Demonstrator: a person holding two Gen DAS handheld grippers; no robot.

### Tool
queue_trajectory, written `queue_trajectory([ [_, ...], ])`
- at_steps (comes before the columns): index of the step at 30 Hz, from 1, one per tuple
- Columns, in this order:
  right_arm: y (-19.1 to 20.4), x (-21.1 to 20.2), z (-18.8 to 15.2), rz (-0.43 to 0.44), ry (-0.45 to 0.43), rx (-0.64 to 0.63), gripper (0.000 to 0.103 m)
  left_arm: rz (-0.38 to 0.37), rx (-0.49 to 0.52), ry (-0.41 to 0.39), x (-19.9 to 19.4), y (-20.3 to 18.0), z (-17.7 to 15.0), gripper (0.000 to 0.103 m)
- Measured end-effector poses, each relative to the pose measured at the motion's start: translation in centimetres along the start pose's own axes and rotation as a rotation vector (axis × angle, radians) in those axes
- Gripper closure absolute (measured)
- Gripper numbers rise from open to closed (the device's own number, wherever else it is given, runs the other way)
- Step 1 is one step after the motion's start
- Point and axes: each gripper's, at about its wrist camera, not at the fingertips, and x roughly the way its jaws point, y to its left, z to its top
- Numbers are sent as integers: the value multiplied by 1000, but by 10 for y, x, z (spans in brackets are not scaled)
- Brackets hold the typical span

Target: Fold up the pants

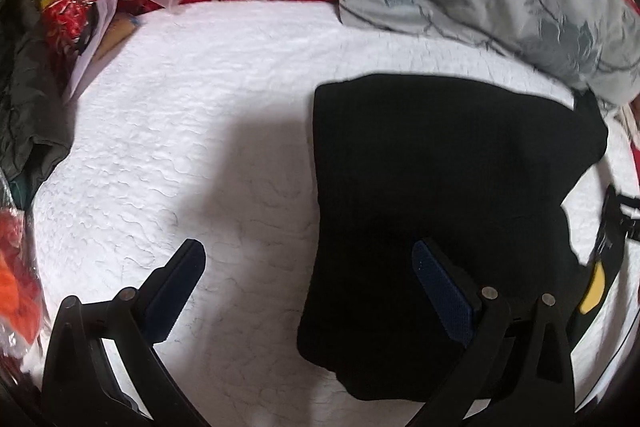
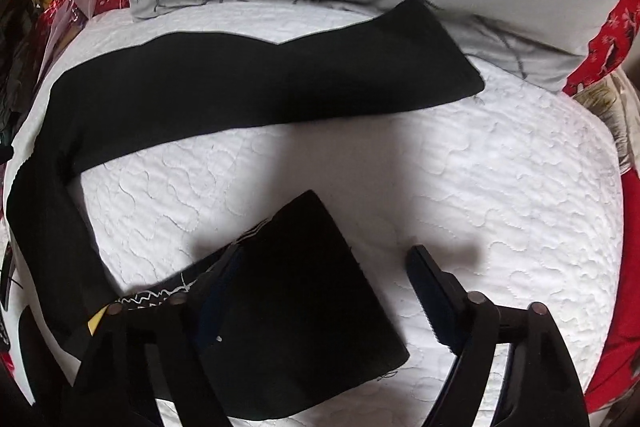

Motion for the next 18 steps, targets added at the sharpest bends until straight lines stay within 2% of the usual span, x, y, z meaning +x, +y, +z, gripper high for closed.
queue_trajectory([
  [2,-1,-2,3,18,-14,-4,37,-23,11,24,5,-1,-1,0],
  [4,-2,-5,5,42,-25,0,72,-30,19,71,13,-1,-6,0],
  [5,-3,-8,4,52,-28,6,76,-32,15,82,16,0,-7,6],
  [6,-4,-9,5,57,-28,11,77,-48,11,92,18,1,-11,12],
  [8,-5,-16,2,82,-46,20,83,-84,4,112,18,1,-17,35],
  [11,-8,-34,-10,115,-84,31,86,-109,24,129,13,-5,-31,58],
  [15,-17,-63,-31,178,-153,73,86,-84,78,101,-3,-14,-47,62],
  [18,-27,-84,-61,204,-193,112,86,-66,69,98,-6,-15,-56,62],
])
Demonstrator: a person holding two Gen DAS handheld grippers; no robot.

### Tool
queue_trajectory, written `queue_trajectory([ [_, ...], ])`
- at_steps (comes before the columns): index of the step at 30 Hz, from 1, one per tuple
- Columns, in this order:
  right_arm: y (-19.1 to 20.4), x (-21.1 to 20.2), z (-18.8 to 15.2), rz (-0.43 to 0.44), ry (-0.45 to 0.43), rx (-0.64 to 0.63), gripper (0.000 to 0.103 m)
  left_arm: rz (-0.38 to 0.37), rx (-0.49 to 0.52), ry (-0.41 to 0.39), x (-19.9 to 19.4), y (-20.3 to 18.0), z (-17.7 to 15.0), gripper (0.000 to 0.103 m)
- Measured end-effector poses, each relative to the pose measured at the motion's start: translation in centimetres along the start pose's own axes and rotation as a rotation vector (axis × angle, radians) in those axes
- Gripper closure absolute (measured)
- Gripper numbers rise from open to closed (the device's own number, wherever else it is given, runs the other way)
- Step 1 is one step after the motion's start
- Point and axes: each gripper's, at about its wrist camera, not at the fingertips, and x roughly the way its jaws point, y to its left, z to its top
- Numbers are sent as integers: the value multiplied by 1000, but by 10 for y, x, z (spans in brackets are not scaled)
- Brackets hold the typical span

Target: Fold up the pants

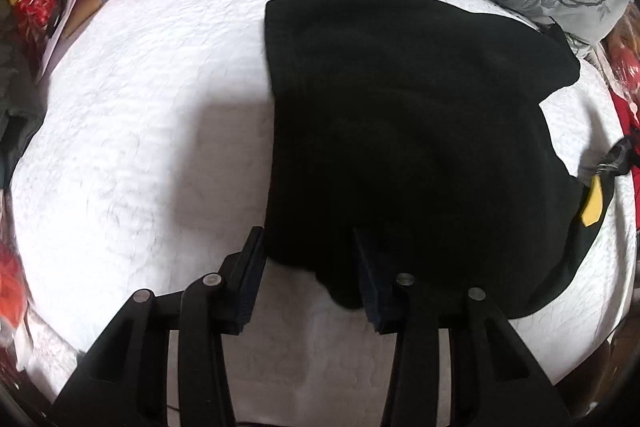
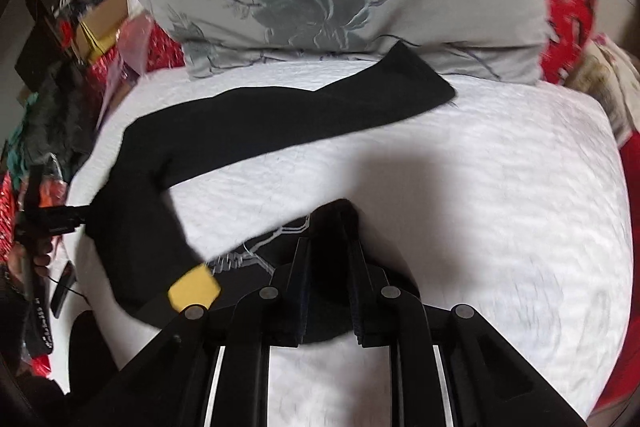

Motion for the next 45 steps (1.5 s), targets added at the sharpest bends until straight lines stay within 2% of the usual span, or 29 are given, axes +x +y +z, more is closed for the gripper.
queue_trajectory([
  [4,-9,-30,-45,15,-21,38,86,14,-21,24,2,4,-8,62],
  [7,-16,-39,-85,-57,27,40,86,42,-8,25,-1,3,-13,62],
  [9,-25,-46,-106,-104,51,56,80,44,-8,19,-5,2,-15,62],
  [10,-29,-53,-115,-144,61,68,80,38,-7,12,-10,2,-16,62],
  [12,-36,-67,-123,-189,52,99,78,16,-9,-13,-23,7,-18,62],
  [14,-40,-94,-120,-190,-6,144,74,-13,-9,-47,-36,8,-10,62],
  [15,-40,-109,-109,-167,-57,162,70,-24,-11,-62,-43,9,0,61],
  [16,-39,-117,-101,-160,-86,166,61,-28,-16,-73,-47,9,9,53],
  [17,-36,-124,-85,-144,-121,167,54,-33,-32,-90,-52,12,24,42],
  [18,-32,-128,-69,-123,-150,166,40,-39,-43,-106,-54,14,35,37],
  [19,-25,-127,-41,-96,-186,167,32,-41,-51,-120,-54,17,46,32],
  [20,-21,-124,-26,-78,-200,167,30,-35,-65,-133,-53,19,59,30],
  [23,-8,-96,35,-15,-213,158,31,-56,-114,-127,-40,32,94,30],
  [26,-5,-54,84,-31,-173,123,31,-55,-153,-74,-12,45,117,30],
  [29,-13,-10,119,-66,-113,72,31,-63,-146,-18,14,49,128,30],
  [32,-29,28,137,-127,-62,32,31,-97,-130,22,33,45,133,30],
  [37,-48,83,158,-245,18,-53,31,-123,-96,12,48,39,144,30],
  [42,-69,117,175,-272,30,-55,31,-131,-100,4,62,41,153,30],
  [45,-71,128,178,-259,39,-59,33,-143,-121,48,76,40,157,30],
])
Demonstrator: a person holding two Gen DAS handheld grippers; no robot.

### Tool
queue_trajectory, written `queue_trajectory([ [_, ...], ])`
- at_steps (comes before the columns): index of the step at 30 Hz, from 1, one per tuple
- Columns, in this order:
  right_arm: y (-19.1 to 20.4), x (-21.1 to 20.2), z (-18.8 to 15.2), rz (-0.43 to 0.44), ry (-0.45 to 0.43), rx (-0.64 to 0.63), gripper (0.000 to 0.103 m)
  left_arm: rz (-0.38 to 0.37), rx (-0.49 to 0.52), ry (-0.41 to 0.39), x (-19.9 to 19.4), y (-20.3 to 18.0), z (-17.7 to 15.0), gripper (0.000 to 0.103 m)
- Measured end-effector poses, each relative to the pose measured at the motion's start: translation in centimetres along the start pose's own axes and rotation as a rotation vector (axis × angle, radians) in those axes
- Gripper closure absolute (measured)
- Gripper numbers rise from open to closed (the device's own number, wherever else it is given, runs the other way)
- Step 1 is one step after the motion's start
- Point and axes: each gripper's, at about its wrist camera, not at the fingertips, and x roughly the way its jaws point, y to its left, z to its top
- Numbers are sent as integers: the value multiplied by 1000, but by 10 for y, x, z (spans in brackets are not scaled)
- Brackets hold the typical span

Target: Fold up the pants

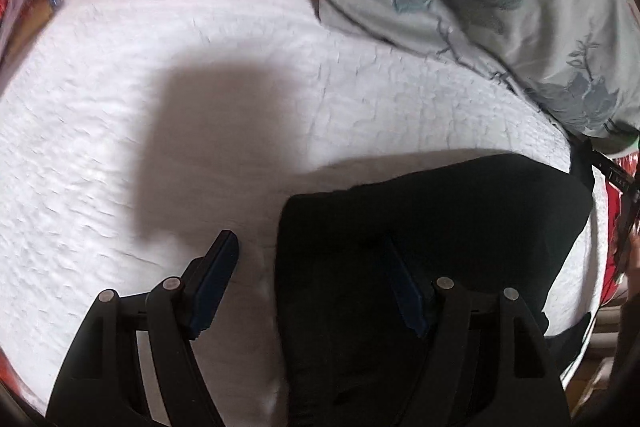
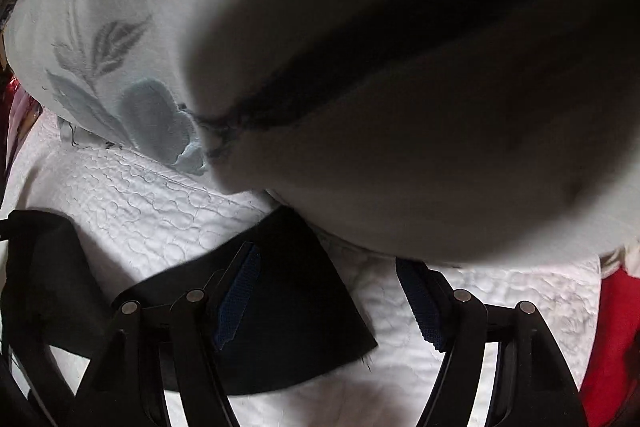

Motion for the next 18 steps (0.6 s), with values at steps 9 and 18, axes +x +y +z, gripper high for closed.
queue_trajectory([
  [9,9,-23,-10,30,-36,-22,101,43,29,-112,-24,-23,-4,78],
  [18,15,-102,-48,135,-143,27,101,51,120,-256,-93,-44,-36,79],
])
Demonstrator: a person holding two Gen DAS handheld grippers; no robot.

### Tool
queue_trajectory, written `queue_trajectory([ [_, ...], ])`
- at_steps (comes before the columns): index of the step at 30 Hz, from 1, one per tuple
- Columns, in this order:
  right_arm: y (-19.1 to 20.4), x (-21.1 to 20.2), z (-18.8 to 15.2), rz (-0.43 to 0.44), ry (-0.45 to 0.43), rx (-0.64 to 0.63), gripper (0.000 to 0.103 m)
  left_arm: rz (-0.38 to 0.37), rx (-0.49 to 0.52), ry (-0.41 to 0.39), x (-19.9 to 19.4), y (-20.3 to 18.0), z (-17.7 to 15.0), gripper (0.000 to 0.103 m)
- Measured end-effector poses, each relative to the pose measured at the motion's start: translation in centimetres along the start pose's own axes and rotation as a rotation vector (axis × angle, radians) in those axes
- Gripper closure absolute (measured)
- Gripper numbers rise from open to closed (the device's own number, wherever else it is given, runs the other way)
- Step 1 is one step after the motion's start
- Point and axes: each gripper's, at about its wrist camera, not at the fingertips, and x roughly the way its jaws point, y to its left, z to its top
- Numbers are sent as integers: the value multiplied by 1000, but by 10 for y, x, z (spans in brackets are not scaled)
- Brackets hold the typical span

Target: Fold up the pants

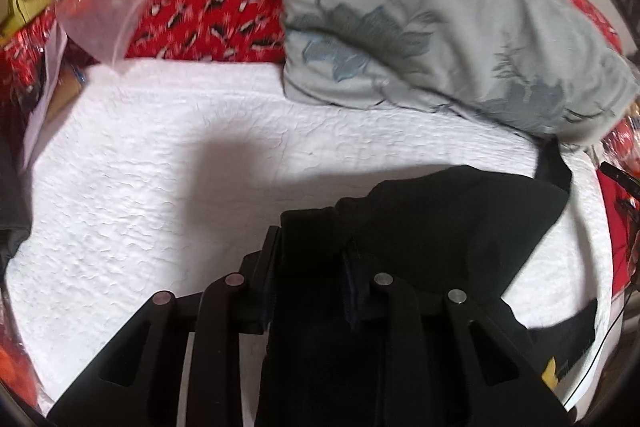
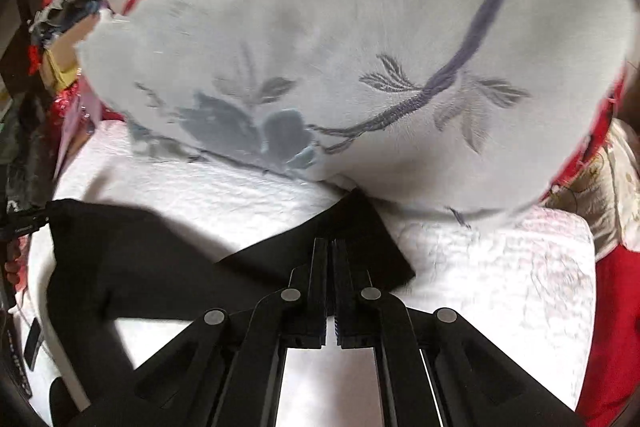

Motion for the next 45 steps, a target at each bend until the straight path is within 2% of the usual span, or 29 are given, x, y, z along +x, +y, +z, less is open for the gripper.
queue_trajectory([
  [3,3,-20,-8,0,-12,16,101,9,28,-13,-17,-3,-10,79],
  [5,2,-21,-12,-36,13,23,96,14,17,-5,-17,-4,-11,79],
  [6,0,-20,-9,-78,25,19,95,8,-3,1,-17,-1,-12,79],
  [8,-2,-15,1,-98,44,17,89,-1,-18,2,-19,2,-15,79],
  [10,2,-3,7,-104,36,-3,63,4,-12,7,-14,1,-14,79],
  [12,8,25,14,-140,50,-39,51,8,-3,13,-10,1,-13,79],
  [18,0,90,28,-230,102,-92,51,2,5,38,18,2,-2,79],
  [21,-8,112,34,-188,125,-79,51,10,-1,66,33,5,3,79],
  [23,-7,120,35,-149,154,-96,67,14,-21,84,42,8,6,79],
  [24,-6,122,35,-150,163,-101,93,12,-30,86,43,9,7,79],
  [25,-4,120,34,-135,169,-104,96,9,-41,84,41,9,9,79],
  [30,11,69,27,-69,77,-104,97,-21,-53,32,12,3,6,79],
  [34,28,8,6,0,7,-87,97,-45,-41,-18,-24,-1,-10,79],
  [37,35,-42,-28,41,-41,-77,97,-53,-20,-26,-42,-3,-31,79],
  [41,32,-100,-99,84,-59,-11,97,-42,4,-11,-54,0,-63,79],
  [43,29,-118,-134,90,-54,26,95,-24,5,15,-50,4,-80,79],
  [45,29,-119,-172,65,-9,68,92,15,-3,90,-37,10,-98,79],
])
